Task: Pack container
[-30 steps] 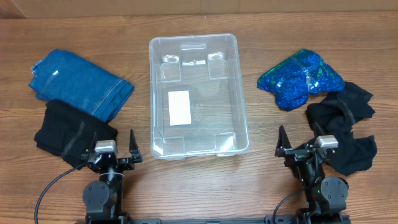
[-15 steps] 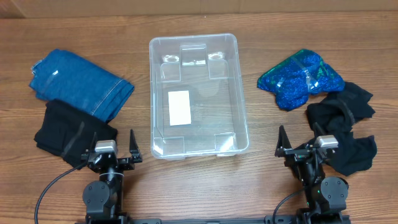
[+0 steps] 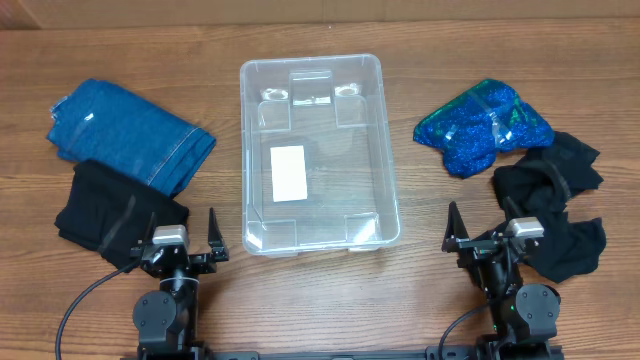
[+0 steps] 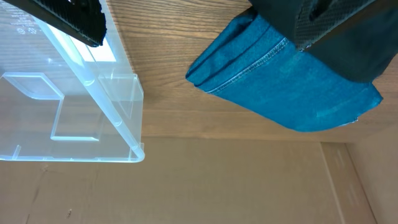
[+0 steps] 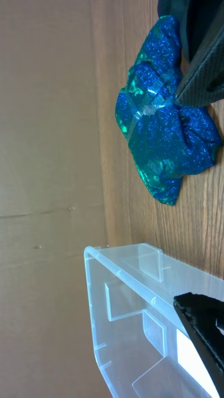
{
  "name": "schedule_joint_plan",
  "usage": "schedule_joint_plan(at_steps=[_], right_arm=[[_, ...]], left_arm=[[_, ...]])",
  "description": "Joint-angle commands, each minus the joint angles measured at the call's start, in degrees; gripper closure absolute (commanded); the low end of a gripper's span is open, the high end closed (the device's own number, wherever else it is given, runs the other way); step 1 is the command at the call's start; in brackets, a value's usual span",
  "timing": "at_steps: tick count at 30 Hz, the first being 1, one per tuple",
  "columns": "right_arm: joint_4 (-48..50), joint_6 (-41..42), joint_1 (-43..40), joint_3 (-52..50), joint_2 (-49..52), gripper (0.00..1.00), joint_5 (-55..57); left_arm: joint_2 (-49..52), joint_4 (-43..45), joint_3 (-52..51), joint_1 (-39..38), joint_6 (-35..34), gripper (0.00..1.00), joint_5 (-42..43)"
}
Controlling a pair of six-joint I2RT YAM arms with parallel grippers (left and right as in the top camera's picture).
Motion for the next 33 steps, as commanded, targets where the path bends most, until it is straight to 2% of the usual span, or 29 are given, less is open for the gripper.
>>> schedule_joint_plan(at_steps=[1,15,19,23,25,28,33], right_arm=[[0.4,0.2,0.3,-0.6,-0.5,0.0,0.1],[0.5,0.3,0.3,-0.6,-0.5,0.0,-0.3],[0.5,11.4,0.3,-0.5,-0.5,0.0,-0.8],[-1.2,13.8,0.3,0.9,-0.1,0.0,-0.7],[-3.1,13.8,0.3,3.3,1.0,0.0,0.9],[-4.7,14.1,0.3,9.5,5.9,0.0,2.8],[-9.5,14.0,0.3,23.7,21.2,0.0,3.1]], left_arm=[[-0.5,0.1,-0.2,-0.3,-0.6,0.0,0.3],[-0.5,0.1,-0.2,-0.3,-0.6,0.0,0.3],[-0.5,0.2,-0.2,-0.3,-0.9,0.0,0.8],[-0.5,-0.4,0.8,-0.3,-3.3,0.0,2.2],[-0.4,-2.3,3.3,-0.3,-5.0,0.0,2.1],[1.2,-9.1,12.0,-0.3,-7.6,0.0,-2.5],[12.3,-16.0,27.5,-0.3,-7.5,0.0,-5.0]])
